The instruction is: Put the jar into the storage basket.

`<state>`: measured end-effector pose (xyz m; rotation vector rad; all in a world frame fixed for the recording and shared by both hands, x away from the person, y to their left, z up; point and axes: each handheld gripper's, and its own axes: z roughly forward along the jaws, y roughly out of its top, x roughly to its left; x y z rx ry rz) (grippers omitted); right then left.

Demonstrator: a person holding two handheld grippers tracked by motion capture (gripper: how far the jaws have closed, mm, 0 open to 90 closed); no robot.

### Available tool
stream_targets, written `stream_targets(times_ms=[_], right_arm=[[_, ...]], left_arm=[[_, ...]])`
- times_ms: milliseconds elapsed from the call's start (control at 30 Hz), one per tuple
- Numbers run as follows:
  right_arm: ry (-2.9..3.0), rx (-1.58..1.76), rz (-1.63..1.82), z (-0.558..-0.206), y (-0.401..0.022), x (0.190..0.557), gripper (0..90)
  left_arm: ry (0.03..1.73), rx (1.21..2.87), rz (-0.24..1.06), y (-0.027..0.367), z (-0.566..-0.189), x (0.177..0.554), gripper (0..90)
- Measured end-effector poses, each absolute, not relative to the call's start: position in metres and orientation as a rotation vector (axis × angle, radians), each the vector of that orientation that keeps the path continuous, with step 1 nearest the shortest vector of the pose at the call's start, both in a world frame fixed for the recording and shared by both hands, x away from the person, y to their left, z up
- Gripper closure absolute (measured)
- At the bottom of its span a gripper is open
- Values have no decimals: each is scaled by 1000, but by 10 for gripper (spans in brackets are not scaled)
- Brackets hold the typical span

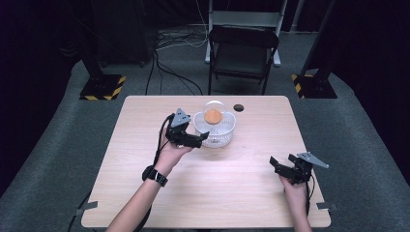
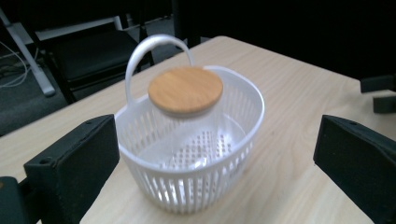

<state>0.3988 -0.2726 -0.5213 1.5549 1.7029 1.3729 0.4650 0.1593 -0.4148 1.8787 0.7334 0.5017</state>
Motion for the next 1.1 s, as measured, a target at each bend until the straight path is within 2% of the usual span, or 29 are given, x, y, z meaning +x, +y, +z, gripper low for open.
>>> stream_targets(times_ms=[267,567,1100], right_arm=[[1706,1550,1361,-521,-272,399,65],[1709,1546,1351,-521,-271,399,65],[1710,1532,1335,-521,-269,398,65]], left_arm=[[727,1869,438,189,-446,446,2],[699,1907,478,205,-482,422,2],[750,1856,449,227,-517,412,4]])
